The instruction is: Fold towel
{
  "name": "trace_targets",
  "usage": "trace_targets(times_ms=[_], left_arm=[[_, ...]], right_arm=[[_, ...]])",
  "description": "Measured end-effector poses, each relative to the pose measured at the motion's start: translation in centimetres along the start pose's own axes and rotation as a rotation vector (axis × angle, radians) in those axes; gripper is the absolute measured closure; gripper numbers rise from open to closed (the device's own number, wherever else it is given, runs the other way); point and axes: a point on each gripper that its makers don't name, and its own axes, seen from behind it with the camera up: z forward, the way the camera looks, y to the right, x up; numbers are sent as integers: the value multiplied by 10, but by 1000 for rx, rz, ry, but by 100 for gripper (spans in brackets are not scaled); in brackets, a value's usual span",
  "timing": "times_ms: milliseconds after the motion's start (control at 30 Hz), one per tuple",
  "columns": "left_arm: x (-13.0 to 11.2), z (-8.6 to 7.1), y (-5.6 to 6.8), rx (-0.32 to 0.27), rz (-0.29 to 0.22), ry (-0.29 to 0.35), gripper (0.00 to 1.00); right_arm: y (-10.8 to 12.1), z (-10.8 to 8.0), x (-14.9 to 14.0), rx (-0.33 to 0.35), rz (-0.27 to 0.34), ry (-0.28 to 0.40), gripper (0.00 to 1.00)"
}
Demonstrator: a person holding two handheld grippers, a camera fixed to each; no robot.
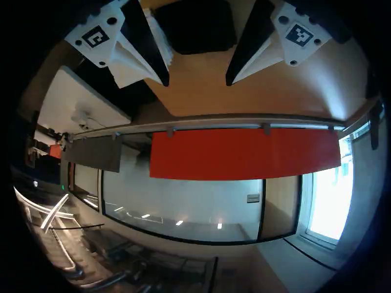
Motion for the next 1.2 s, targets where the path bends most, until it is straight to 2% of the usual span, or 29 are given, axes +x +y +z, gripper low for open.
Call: trace_targets(times_ms=[333,533,900,1200], left_arm=[[1,-2,0,-2,-3,7,6],[2,-3,0,-7,-10,16,6],[8,2,2,-17,-25,43,6],[13,4,2,-30,-18,60,6]], right_arm=[[-4,-5,9,-4,3,24,10],[-16,-8,22,10,1,50,10],[-58,-12,64,17,-8,133,10],[-117,-19,93,88,-29,182,10]])
